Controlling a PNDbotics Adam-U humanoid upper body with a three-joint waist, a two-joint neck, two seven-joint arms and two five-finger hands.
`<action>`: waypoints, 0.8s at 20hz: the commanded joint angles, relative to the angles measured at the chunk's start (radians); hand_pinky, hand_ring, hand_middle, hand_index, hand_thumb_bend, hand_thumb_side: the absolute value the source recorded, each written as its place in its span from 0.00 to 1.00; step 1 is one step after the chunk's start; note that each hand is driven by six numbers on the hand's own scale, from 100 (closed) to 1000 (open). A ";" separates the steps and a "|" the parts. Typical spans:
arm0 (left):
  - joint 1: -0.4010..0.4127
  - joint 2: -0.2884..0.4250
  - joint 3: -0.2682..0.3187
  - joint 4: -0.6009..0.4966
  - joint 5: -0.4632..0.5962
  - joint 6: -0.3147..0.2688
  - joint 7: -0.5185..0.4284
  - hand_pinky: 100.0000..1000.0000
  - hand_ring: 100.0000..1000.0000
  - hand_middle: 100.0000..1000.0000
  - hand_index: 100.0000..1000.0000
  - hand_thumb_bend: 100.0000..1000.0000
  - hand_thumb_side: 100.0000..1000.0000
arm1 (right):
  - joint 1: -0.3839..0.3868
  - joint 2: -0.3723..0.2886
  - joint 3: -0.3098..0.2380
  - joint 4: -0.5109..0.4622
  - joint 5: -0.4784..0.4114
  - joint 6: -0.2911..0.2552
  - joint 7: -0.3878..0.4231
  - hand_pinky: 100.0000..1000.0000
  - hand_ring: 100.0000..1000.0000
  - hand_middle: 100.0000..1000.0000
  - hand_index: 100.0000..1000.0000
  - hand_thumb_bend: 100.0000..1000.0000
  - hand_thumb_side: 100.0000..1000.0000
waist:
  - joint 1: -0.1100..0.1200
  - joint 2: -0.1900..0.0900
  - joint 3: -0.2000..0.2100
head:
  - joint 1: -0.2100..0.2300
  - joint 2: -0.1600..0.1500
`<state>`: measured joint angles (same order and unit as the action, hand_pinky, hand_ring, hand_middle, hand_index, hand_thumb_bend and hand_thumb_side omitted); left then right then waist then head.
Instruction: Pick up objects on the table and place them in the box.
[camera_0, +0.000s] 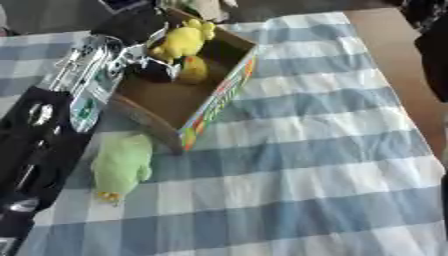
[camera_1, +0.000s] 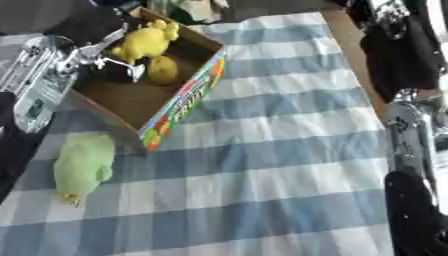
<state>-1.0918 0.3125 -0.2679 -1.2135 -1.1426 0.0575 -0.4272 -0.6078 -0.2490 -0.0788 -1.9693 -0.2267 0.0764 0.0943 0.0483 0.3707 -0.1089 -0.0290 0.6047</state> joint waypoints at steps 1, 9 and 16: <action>-0.018 0.007 0.012 0.010 -0.042 0.025 -0.009 0.50 0.74 0.72 0.90 0.00 0.14 | -0.015 -0.005 0.000 -0.023 -0.005 0.002 -0.001 0.82 0.78 0.43 0.81 0.00 0.43 | -0.004 -0.021 0.001 | 0.000 -0.012; -0.007 0.013 0.019 0.001 -0.139 0.058 -0.069 0.75 0.94 0.93 1.00 0.26 0.66 | -0.013 -0.004 -0.002 -0.022 -0.006 0.000 -0.005 0.82 0.78 0.43 0.81 0.00 0.43 | -0.010 -0.025 0.004 | 0.009 -0.006; 0.007 0.017 0.027 -0.041 -0.101 0.069 -0.072 0.77 0.95 0.97 1.00 0.36 0.91 | -0.010 -0.003 -0.004 -0.022 -0.005 0.001 -0.008 0.82 0.78 0.43 0.81 0.00 0.43 | -0.014 -0.029 0.009 | 0.011 0.005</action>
<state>-1.0692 0.3081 -0.2543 -1.2280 -1.2558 0.1232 -0.4995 -0.6073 -0.2416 -0.0792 -1.9709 -0.2276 0.0774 0.0900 0.0394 0.3700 -0.1012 -0.0195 0.6066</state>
